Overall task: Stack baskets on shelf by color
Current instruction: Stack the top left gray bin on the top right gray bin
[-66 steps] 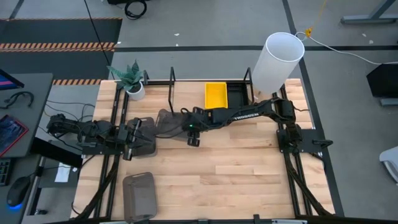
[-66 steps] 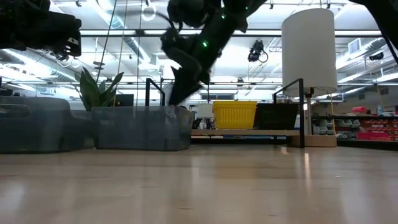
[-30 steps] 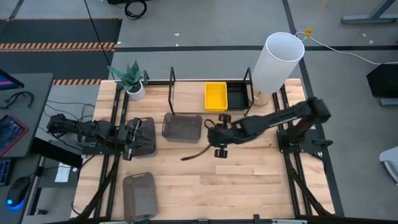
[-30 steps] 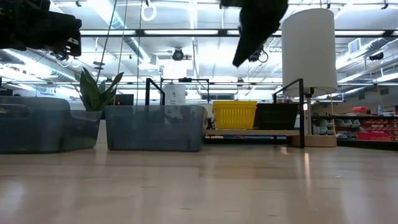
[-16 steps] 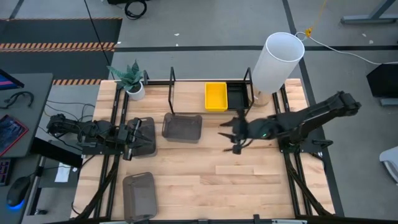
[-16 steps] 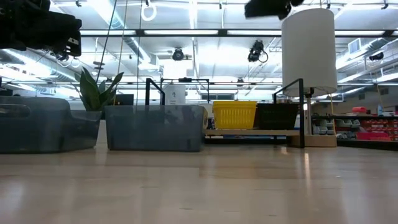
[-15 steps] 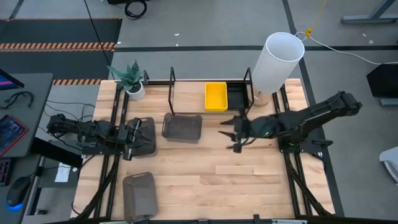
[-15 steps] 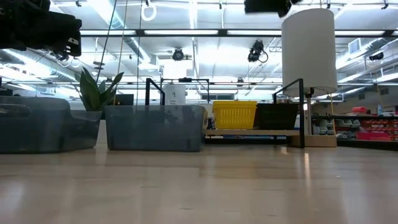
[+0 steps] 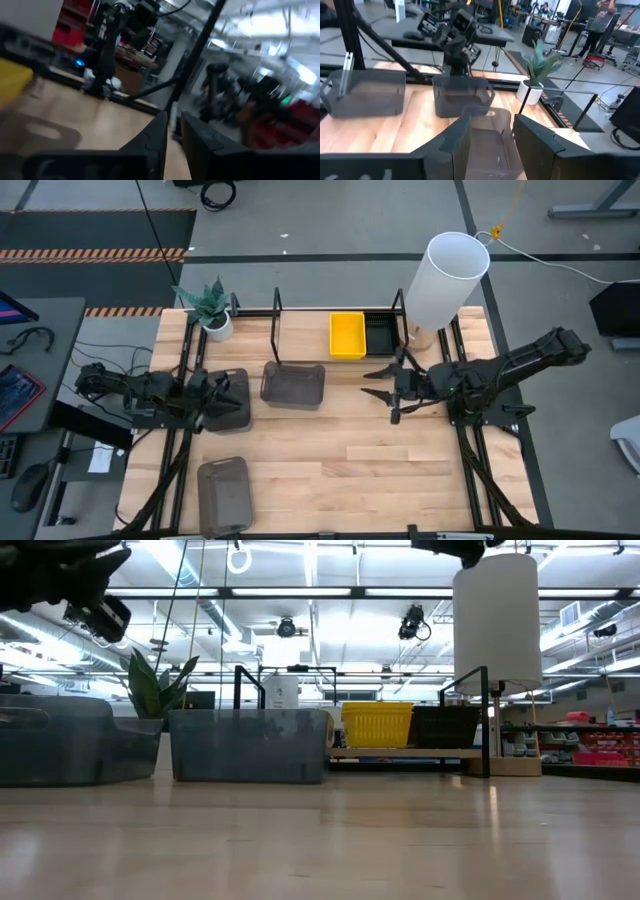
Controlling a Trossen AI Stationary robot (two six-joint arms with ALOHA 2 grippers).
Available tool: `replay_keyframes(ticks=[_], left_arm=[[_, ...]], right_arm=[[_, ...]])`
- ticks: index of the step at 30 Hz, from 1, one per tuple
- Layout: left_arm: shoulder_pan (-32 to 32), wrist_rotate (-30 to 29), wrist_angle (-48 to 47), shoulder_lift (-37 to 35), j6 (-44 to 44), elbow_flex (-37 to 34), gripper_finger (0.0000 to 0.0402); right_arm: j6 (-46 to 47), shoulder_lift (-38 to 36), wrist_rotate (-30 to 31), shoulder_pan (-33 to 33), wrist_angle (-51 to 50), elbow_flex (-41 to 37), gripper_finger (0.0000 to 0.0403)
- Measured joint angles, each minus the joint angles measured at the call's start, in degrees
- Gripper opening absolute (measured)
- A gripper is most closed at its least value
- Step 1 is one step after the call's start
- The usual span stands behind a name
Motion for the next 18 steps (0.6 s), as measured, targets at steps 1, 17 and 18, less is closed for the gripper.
replay_keyframes(ticks=[1, 17, 18], left_arm=[[0.0, 0.0, -0.2, 0.0, -3.5, 0.0, 0.0063], [-2.8, 5.4, -37.1, 28.6, -14.7, 24.8, 0.0004], [-3.2, 6.0, -39.9, 31.5, -15.2, 26.6, 0.0004]], right_arm=[[0.1, -1.2, 0.0, 0.0, 0.0, -0.4, 0.0154], [7.8, -8.3, -1.3, 6.6, 1.7, -3.2, 0.0154], [7.7, -8.3, -1.1, 7.2, 2.3, -3.2, 0.0154]])
